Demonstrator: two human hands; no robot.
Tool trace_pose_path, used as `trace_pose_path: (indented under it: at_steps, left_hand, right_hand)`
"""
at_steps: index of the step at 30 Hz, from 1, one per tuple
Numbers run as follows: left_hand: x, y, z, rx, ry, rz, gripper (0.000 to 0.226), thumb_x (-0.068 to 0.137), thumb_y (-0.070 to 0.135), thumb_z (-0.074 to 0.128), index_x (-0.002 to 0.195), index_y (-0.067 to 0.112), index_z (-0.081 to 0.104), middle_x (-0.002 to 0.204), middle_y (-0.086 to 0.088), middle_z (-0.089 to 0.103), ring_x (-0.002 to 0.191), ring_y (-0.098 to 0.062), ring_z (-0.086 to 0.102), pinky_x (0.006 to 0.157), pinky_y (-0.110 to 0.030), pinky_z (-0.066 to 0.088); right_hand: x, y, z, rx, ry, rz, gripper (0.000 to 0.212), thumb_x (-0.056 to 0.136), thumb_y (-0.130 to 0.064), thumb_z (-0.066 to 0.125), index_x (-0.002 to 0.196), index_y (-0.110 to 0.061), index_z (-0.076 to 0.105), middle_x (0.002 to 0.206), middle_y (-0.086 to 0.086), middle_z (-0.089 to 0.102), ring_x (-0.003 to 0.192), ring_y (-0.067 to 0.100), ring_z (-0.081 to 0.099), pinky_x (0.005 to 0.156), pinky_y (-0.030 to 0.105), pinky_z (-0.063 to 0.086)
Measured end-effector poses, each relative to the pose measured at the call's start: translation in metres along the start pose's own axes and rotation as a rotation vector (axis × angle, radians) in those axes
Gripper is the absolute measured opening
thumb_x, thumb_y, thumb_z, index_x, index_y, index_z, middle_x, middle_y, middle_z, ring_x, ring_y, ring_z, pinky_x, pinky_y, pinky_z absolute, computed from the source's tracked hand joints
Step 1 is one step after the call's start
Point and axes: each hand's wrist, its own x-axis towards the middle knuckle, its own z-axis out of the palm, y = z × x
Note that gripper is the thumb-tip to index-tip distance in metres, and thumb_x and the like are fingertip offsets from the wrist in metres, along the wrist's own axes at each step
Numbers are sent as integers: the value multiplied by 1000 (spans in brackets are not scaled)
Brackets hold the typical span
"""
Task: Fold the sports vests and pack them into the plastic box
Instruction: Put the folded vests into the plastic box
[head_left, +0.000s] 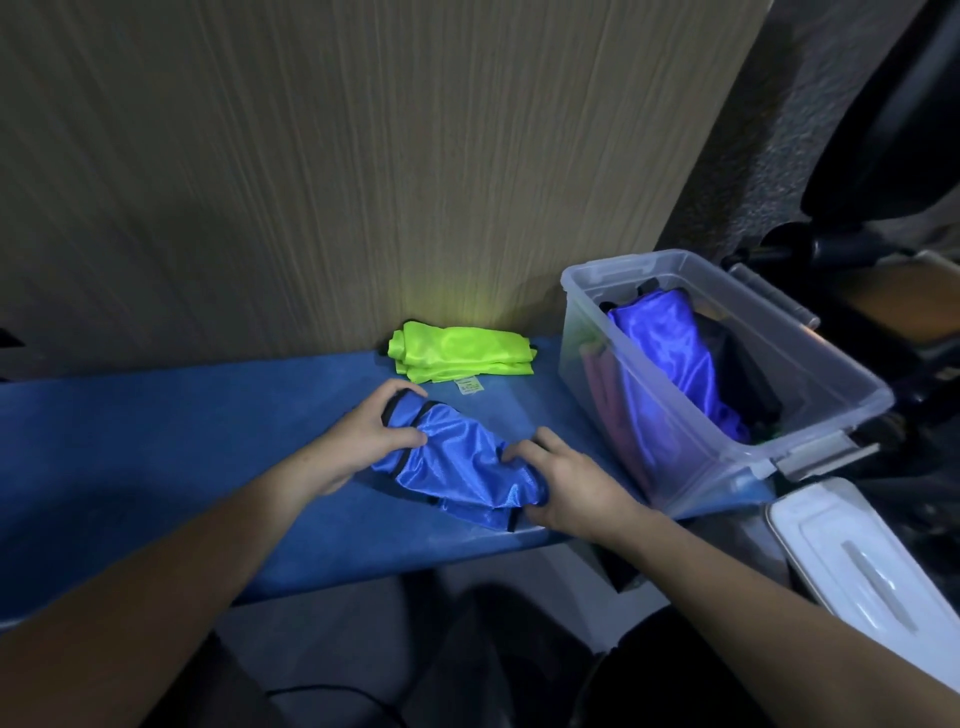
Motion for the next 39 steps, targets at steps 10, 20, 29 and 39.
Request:
trace_pose_path:
  at_steps: [10, 20, 29, 39]
  left_hand:
    - [-2, 113, -26, 54, 29, 269, 44, 83, 1, 75, 113, 29, 61, 109, 7, 63, 91, -1, 62, 81, -18, 53]
    - [33, 238, 16, 125, -25, 457, 47, 83, 0, 75, 120, 24, 59, 106, 7, 62, 86, 2, 61, 76, -14, 52]
    - [108, 268, 103, 182, -142, 448, 65, 71, 6, 83, 127, 25, 57, 125, 4, 60, 124, -15, 55, 110, -32, 43]
    - [168, 233, 147, 395, -283, 335, 62, 76, 15, 83, 127, 34, 53, 133, -3, 57, 117, -16, 58, 95, -28, 49]
  right_hand:
    - [-26, -39, -92, -1, 326, -48, 59, 74, -25, 77, 127, -28, 52, 114, -5, 42, 99, 24, 59, 83, 42, 51]
    - [-73, -27, -193, -70, 532, 85, 57, 73, -24, 75, 126, -30, 53, 116, -4, 45, 101, 22, 59, 77, 35, 47]
    - [-91, 32, -193, -49, 470, 345, 56, 80, -33, 72, 129, -31, 45, 123, -4, 39, 95, 27, 63, 78, 43, 53]
    - [-73, 64, -179, -155, 89, 499, 63, 86, -54, 63, 138, -30, 38, 122, 1, 47, 108, 27, 60, 80, 35, 45]
